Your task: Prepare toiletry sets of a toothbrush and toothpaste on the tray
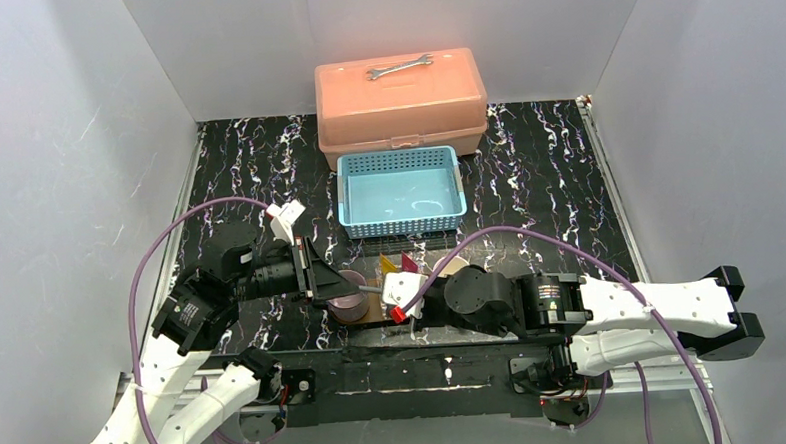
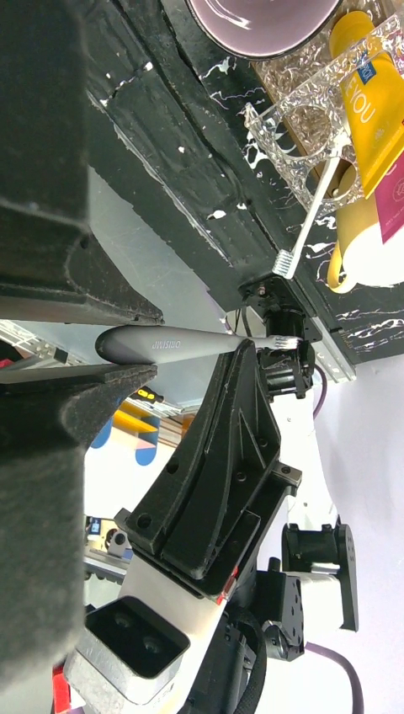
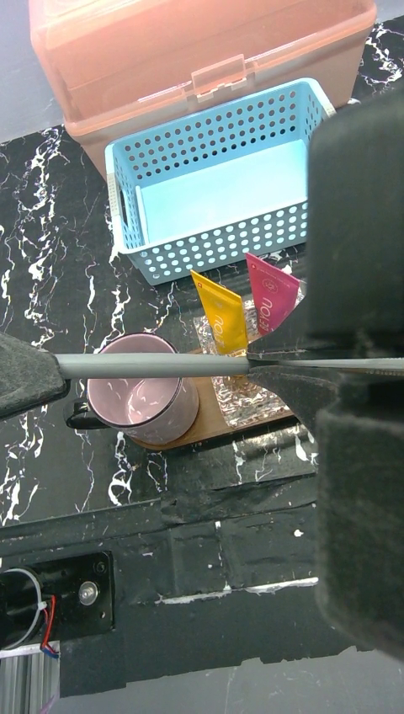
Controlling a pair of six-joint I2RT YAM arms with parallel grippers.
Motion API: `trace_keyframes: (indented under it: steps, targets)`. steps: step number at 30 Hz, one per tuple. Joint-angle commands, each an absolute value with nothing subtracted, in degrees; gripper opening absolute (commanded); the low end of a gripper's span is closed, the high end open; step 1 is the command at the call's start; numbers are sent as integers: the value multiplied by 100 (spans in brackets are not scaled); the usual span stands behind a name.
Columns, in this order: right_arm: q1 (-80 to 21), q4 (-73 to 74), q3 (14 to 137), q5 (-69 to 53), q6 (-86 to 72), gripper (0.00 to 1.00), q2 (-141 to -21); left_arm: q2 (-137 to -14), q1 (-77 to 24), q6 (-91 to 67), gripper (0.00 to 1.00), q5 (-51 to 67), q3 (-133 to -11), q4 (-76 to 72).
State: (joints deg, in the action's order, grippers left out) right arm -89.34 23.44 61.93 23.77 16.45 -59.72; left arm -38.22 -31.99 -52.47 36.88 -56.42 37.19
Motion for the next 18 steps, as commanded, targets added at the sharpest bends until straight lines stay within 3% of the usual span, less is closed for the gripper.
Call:
trace_keyframes:
  steps: [1, 7, 12, 18]
  targets:
    - [-8974, 1970, 6201, 2469, 1575, 1, -5827, -3831, -3190, -5013, 0, 3948, -5807, 3775]
    - [-8974, 1949, 6144, 2487, 1523, 6, -5689, -3832, -3190, -4852, 0, 3893, -5884, 3905]
    - [-8974, 2066, 6195, 2470, 1427, 37, -5601, -3777, -3190, -4780, 0, 3866, -5903, 3959]
    - [-8974, 1996, 6125, 2609, 1046, 47, -5082, -3504, -3192, -4773, 0, 3755, -5802, 3957]
